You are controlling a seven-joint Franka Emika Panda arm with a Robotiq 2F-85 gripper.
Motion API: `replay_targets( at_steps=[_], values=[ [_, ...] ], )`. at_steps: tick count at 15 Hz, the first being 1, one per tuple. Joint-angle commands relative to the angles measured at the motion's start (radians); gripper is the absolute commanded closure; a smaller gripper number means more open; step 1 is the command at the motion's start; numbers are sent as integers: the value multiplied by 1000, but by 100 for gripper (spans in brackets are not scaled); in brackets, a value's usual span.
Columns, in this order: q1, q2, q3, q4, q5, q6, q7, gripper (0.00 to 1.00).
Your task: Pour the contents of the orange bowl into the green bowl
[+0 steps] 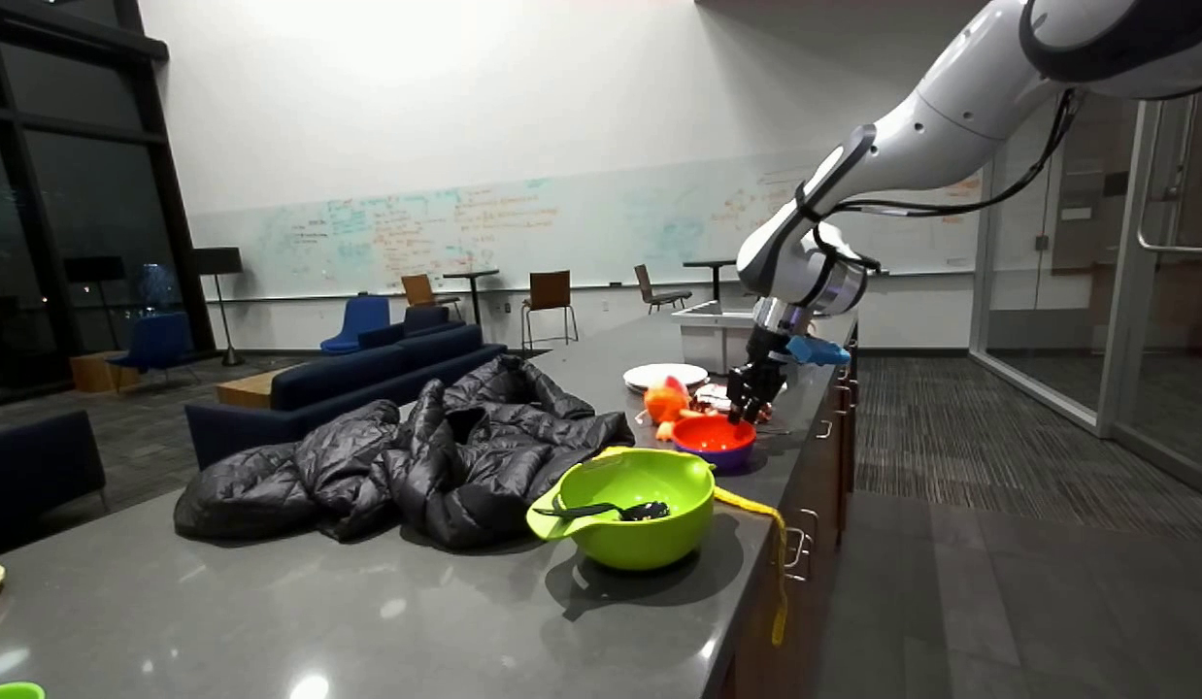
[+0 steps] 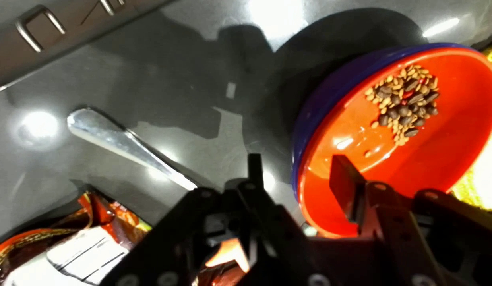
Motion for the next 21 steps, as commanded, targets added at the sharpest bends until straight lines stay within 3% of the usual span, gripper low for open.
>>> replay_targets(
  at_steps=[1, 3, 6, 7, 10, 18, 21],
  values=[
    [-22, -15, 21, 7, -29, -7, 24, 83],
    [-12, -12, 16, 12, -48, -9, 35, 99],
    [-5, -10, 21, 16, -79, -11, 50, 100],
    [-5, -12, 24, 16, -87, -14, 56, 71],
    [-10, -16, 34, 15, -91, -14, 63, 60],
    [-12, 3, 32, 42, -97, -27, 77, 5],
    [-12, 22, 31, 52, -99, -36, 86, 0]
  ],
)
